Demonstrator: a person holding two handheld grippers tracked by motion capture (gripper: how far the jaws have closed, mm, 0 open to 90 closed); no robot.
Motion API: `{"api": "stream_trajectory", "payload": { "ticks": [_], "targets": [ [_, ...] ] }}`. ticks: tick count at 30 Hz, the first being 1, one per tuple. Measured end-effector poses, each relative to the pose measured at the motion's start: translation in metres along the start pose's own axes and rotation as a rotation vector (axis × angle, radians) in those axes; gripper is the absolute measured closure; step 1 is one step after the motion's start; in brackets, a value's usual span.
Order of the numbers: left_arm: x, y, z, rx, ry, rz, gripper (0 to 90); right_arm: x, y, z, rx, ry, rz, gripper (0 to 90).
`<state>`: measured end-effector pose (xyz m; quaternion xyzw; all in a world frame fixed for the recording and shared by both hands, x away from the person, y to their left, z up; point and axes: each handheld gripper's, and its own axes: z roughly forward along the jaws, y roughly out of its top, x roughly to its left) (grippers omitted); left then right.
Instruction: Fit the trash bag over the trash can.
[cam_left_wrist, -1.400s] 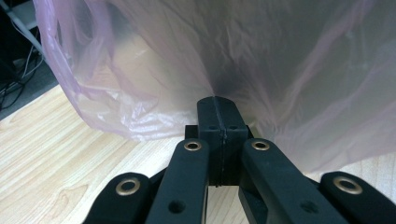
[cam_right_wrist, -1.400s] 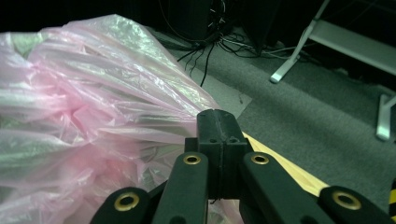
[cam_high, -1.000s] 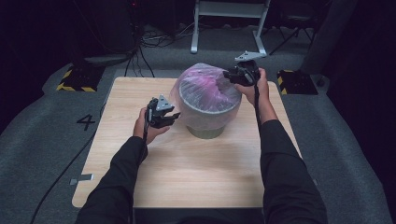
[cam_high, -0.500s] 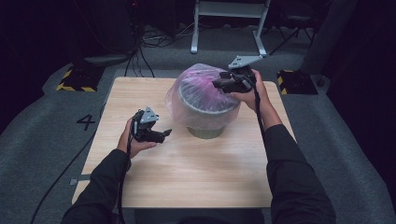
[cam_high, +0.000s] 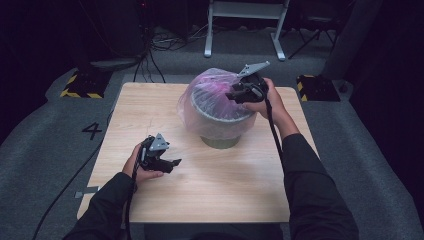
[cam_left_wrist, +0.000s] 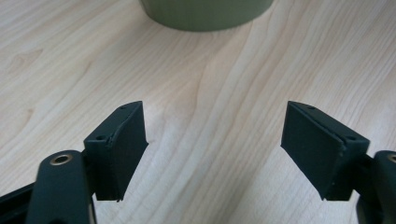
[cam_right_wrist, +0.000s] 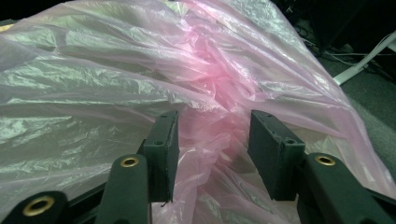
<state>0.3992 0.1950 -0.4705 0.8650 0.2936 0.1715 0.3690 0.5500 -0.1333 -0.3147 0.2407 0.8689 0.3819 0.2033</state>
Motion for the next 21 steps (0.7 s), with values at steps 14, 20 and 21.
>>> {"api": "stream_trajectory", "payload": {
  "ticks": [14, 20, 21],
  "targets": [
    [0.003, -0.022, 0.015, 0.077, 0.043, -0.023, 21.2, -0.006, -0.004, 0.010, 0.073, 0.031, 0.000, 42.8],
    [0.004, -0.025, 0.015, 0.059, 0.035, -0.026, 21.5, -0.008, -0.002, 0.012, 0.110, 0.061, -0.029, 36.8],
    [0.004, -0.025, 0.015, 0.055, 0.028, -0.033, 21.4, -0.007, -0.001, 0.011, 0.103, 0.062, -0.029, 36.5]
  ]
}}
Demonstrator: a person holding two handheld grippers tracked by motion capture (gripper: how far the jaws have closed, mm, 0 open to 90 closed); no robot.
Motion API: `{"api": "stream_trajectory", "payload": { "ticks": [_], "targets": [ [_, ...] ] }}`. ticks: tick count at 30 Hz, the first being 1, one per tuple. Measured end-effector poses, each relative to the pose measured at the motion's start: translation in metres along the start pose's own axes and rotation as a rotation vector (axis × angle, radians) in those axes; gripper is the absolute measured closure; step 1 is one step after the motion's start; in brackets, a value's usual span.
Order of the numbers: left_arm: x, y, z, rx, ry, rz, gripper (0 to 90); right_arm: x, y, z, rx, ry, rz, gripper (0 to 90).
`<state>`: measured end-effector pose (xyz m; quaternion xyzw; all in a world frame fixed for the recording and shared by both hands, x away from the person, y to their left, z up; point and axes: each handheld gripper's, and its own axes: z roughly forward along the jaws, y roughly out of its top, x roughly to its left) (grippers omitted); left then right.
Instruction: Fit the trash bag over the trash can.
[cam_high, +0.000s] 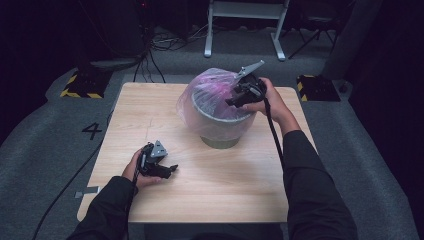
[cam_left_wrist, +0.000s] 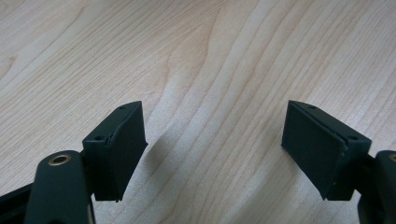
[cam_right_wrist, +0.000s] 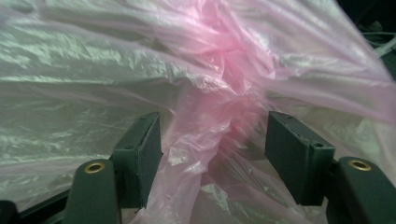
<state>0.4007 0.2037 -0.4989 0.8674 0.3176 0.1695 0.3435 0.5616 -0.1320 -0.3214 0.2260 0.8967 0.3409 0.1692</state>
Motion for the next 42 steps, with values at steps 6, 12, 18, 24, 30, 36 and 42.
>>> {"api": "stream_trajectory", "payload": {
  "ticks": [6, 12, 18, 24, 30, 36, 42],
  "targets": [
    [0.005, -0.004, 0.002, -0.019, -0.032, -0.043, 19.4, 0.007, 0.008, -0.001, 0.009, 0.023, -0.027, 32.0],
    [0.006, -0.004, 0.002, -0.019, -0.035, -0.042, 19.3, 0.011, 0.012, 0.006, 0.080, 0.008, -0.057, 36.9],
    [0.006, -0.004, 0.002, -0.019, -0.037, -0.046, 19.3, 0.007, 0.012, 0.000, 0.048, -0.002, -0.041, 37.3],
    [0.006, -0.004, 0.003, -0.020, -0.041, -0.048, 19.4, 0.002, 0.014, -0.003, 0.026, -0.010, -0.004, 37.5],
    [0.006, -0.004, 0.002, -0.017, -0.048, -0.051, 19.5, 0.003, 0.017, 0.010, 0.136, -0.032, -0.019, 41.2],
    [0.006, -0.004, 0.002, -0.015, -0.051, -0.052, 19.6, 0.003, 0.021, 0.020, 0.220, -0.028, -0.012, 39.2],
    [0.006, -0.004, 0.002, -0.016, -0.050, -0.051, 19.6, 0.006, 0.023, 0.026, 0.309, -0.051, -0.061, 33.5]
  ]
}}
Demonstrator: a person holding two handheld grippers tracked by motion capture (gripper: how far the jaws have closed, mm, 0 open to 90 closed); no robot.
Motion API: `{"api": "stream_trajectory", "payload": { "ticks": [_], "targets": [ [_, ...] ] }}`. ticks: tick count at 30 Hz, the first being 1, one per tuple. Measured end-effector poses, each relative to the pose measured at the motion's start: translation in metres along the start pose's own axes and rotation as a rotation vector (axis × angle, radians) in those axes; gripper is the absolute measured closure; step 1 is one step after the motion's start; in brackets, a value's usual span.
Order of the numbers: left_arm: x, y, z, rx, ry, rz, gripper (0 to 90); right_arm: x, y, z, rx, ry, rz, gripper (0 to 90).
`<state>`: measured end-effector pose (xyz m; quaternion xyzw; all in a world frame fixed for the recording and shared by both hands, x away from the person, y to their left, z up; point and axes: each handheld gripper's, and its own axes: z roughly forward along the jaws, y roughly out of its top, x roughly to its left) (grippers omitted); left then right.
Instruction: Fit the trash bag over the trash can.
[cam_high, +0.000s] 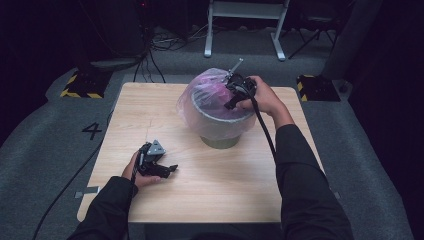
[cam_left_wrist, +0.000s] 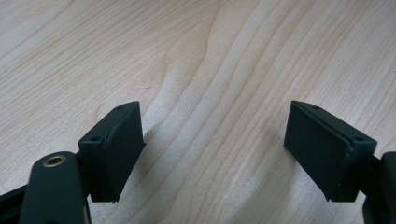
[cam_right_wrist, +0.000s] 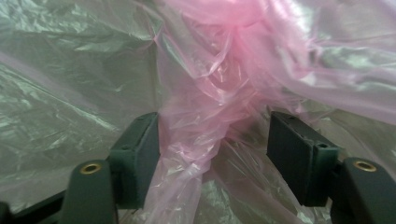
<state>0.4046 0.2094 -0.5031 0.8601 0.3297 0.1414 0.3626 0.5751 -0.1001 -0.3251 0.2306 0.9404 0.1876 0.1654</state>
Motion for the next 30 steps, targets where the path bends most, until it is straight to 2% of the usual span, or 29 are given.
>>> {"api": "stream_trajectory", "payload": {
  "ticks": [2, 5, 10, 17, 26, 30],
  "targets": [
    [-0.0002, -0.0001, -0.0001, 0.001, -0.001, -0.002, 19.6, 0.0008, 0.0006, 0.0012, 0.017, -0.004, -0.009, 32.2],
    [-0.0001, -0.0001, -0.0002, 0.002, -0.001, -0.003, 19.6, 0.0021, 0.0017, 0.0037, 0.081, -0.015, -0.018, 29.2],
    [-0.0001, -0.0001, -0.0002, 0.002, -0.001, -0.003, 19.6, 0.0055, 0.0055, 0.0065, 0.115, -0.048, -0.049, 26.3],
    [-0.0001, -0.0001, -0.0002, 0.002, -0.001, -0.004, 19.5, 0.0063, 0.0057, 0.0063, 0.118, -0.064, -0.058, 24.3],
    [-0.0001, -0.0001, -0.0002, 0.002, -0.001, -0.004, 19.6, 0.0076, 0.0059, 0.0047, 0.088, -0.073, -0.061, 24.3],
    [-0.0004, -0.0002, -0.0001, 0.001, -0.002, -0.007, 19.5, 0.0090, 0.0073, 0.0038, 0.072, -0.104, -0.068, 25.0]
  ]
}}
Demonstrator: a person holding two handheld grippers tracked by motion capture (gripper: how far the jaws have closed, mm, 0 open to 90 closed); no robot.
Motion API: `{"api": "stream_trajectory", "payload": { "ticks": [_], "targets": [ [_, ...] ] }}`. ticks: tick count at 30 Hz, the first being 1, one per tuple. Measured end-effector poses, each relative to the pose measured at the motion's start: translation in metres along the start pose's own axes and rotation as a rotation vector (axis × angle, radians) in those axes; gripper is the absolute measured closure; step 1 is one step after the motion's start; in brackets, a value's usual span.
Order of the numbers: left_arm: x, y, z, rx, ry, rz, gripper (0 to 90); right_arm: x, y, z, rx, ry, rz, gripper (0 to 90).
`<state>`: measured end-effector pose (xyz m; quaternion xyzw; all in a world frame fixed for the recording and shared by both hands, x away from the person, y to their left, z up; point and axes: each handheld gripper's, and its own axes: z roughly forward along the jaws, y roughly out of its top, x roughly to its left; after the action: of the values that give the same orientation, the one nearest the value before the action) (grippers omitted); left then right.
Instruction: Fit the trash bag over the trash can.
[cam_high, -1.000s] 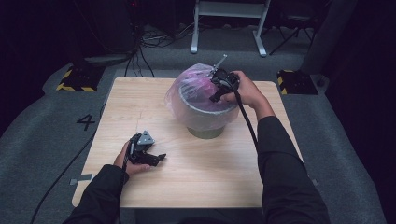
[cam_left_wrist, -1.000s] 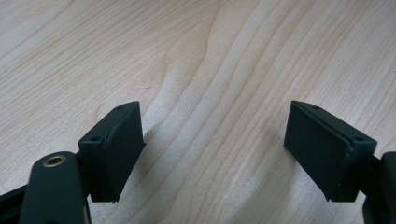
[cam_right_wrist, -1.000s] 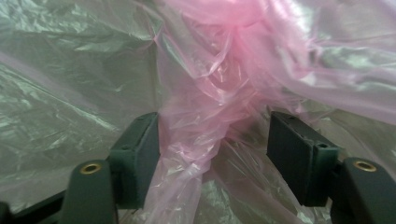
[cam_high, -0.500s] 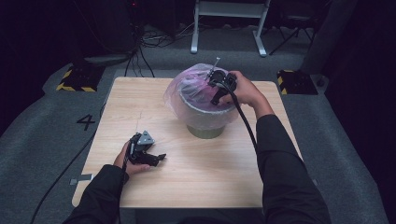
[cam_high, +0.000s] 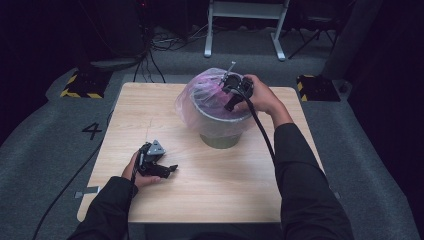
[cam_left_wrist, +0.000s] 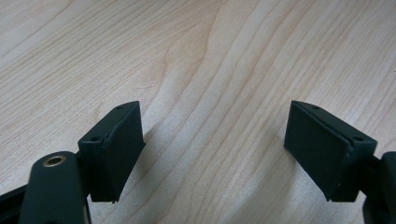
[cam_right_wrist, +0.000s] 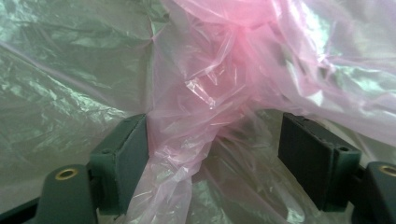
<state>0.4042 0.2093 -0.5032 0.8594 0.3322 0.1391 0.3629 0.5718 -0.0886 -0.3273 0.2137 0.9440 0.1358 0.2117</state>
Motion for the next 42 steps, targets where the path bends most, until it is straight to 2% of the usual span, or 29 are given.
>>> {"api": "stream_trajectory", "payload": {
  "ticks": [3, 16, 21, 27, 33, 39, 42],
  "targets": [
    [0.000, 0.000, 0.000, 0.000, 0.000, -0.001, 19.6, -0.001, 0.000, -0.001, -0.030, -0.003, 0.001, 25.1],
    [0.000, 0.000, 0.000, -0.001, 0.000, -0.002, 19.6, -0.002, 0.000, -0.002, -0.044, -0.010, 0.013, 25.0],
    [0.000, 0.000, 0.000, -0.001, -0.001, -0.002, 19.6, -0.005, -0.005, -0.010, -0.131, 0.028, 0.053, 24.7],
    [0.000, 0.000, 0.000, 0.000, 0.001, 0.001, 19.6, -0.006, -0.011, -0.015, -0.221, 0.029, 0.105, 24.7],
    [0.000, 0.000, 0.000, 0.000, 0.001, 0.001, 19.5, -0.005, -0.014, -0.018, -0.252, 0.028, 0.123, 23.8],
    [0.000, 0.000, 0.000, 0.000, 0.001, 0.001, 19.5, -0.004, -0.014, -0.020, -0.229, 0.018, 0.117, 24.7],
    [0.000, 0.000, 0.000, 0.000, 0.001, 0.001, 19.5, -0.005, -0.016, -0.025, -0.264, 0.033, 0.138, 24.7]
  ]
}}
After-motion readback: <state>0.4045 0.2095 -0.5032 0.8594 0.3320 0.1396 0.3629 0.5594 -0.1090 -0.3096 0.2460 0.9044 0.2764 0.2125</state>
